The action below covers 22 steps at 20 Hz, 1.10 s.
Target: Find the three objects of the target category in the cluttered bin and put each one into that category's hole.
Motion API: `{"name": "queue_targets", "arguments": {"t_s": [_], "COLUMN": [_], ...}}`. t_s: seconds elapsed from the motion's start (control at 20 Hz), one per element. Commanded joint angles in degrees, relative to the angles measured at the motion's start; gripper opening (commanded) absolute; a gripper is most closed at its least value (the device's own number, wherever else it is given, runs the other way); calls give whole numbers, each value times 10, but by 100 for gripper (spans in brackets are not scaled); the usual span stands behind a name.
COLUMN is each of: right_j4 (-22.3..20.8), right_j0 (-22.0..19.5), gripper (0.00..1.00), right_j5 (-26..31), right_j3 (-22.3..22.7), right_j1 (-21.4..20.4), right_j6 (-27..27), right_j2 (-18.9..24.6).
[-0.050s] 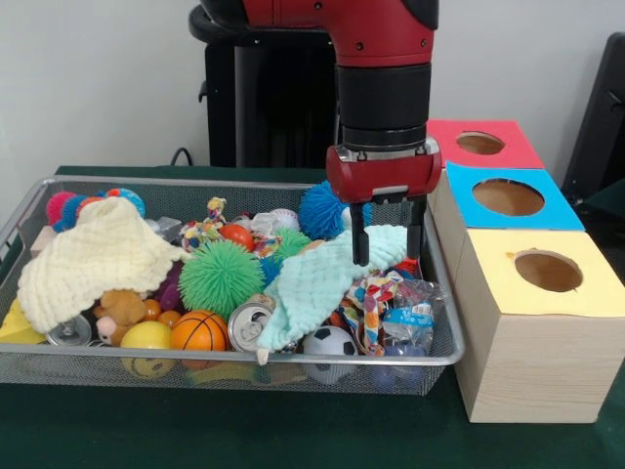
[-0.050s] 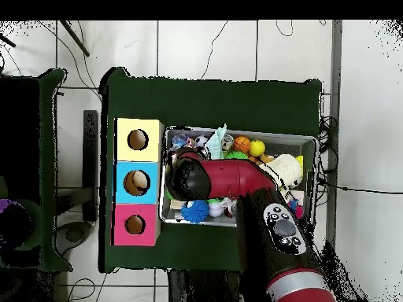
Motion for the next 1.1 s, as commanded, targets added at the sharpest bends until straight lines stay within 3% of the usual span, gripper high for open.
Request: {"name": "queue_targets", "arguments": {"t_s": [0.05, 1.1], "right_j4": [-7, -27], "right_j0": [-10, -34], "gripper": [100, 100], "right_j5": [46, -16], "right_j3": [-9, -39], "right_j1": [20, 120], "right_j6": [16, 6], "right_j2": [35, 56]}}
